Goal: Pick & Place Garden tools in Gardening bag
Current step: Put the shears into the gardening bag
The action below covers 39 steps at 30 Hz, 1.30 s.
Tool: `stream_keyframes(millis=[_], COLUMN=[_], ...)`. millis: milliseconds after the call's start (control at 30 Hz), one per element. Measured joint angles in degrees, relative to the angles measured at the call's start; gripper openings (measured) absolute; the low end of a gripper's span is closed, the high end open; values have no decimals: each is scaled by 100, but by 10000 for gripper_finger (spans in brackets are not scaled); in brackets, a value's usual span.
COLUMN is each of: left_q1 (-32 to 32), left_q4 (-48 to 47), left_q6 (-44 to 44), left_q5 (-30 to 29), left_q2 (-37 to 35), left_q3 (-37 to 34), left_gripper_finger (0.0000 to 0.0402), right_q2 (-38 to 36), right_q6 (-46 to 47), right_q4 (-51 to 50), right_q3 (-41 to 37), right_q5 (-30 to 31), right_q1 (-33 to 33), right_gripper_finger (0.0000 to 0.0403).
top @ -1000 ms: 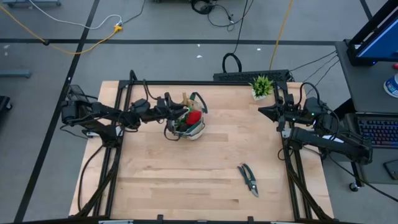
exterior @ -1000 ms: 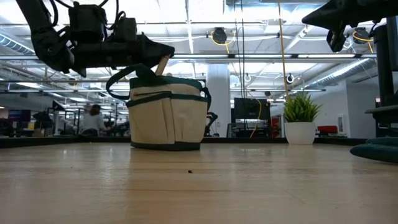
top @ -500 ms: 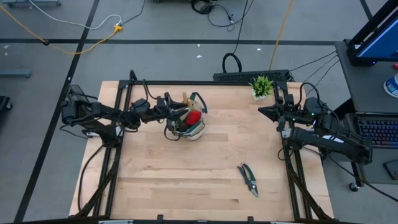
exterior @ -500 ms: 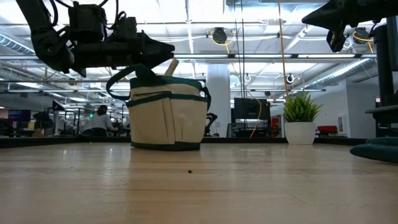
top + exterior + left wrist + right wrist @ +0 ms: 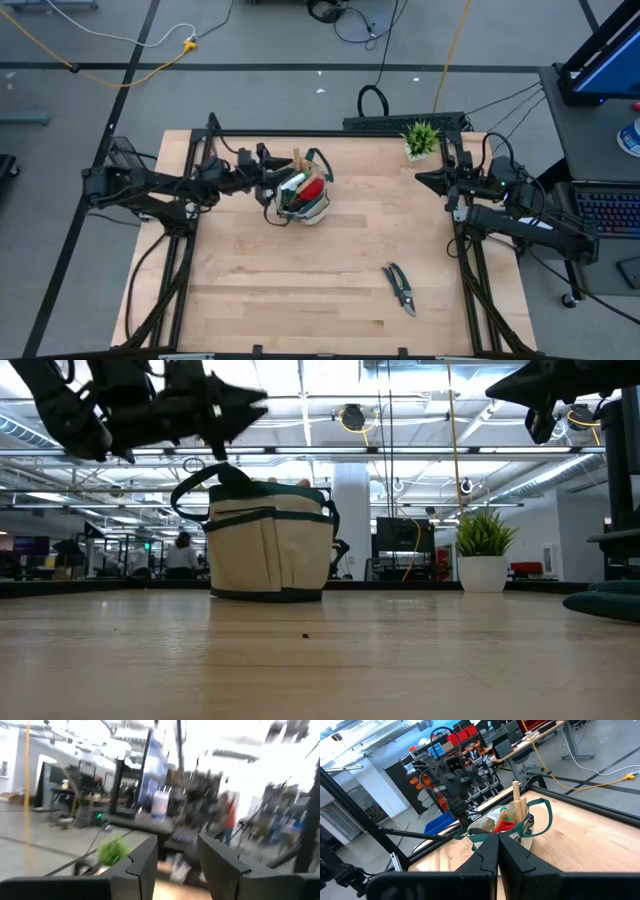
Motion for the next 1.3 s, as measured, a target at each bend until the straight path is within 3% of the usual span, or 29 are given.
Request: stream_keyframes(millis=[167, 400, 667, 1000, 1300], left_q1=[-309, -802, -995, -1052, -320], left_q4=[104, 48, -112, -114, -1062], left_q6=[-657, -1057, -1459, -1887, -799], left_q5=[9, 71, 1005, 1360, 3257], left_q2=[-396, -894, -1099, -1096, -1099], left_q3=[154, 214, 214, 214, 212], left_gripper_finger=[145, 145, 145, 145, 145], right_q2=[0, 1, 2, 110, 743], right_q6=[-68, -342, -646, -637, -302], right_q4=[0, 0, -2, -1, 668], right_q3=[0, 0, 0, 0, 35], right_q5=[-89, -975, -1638, -1655, -1525], right_q1=[0, 2, 2, 51, 815], right_gripper_finger=[0, 0, 0, 0, 0])
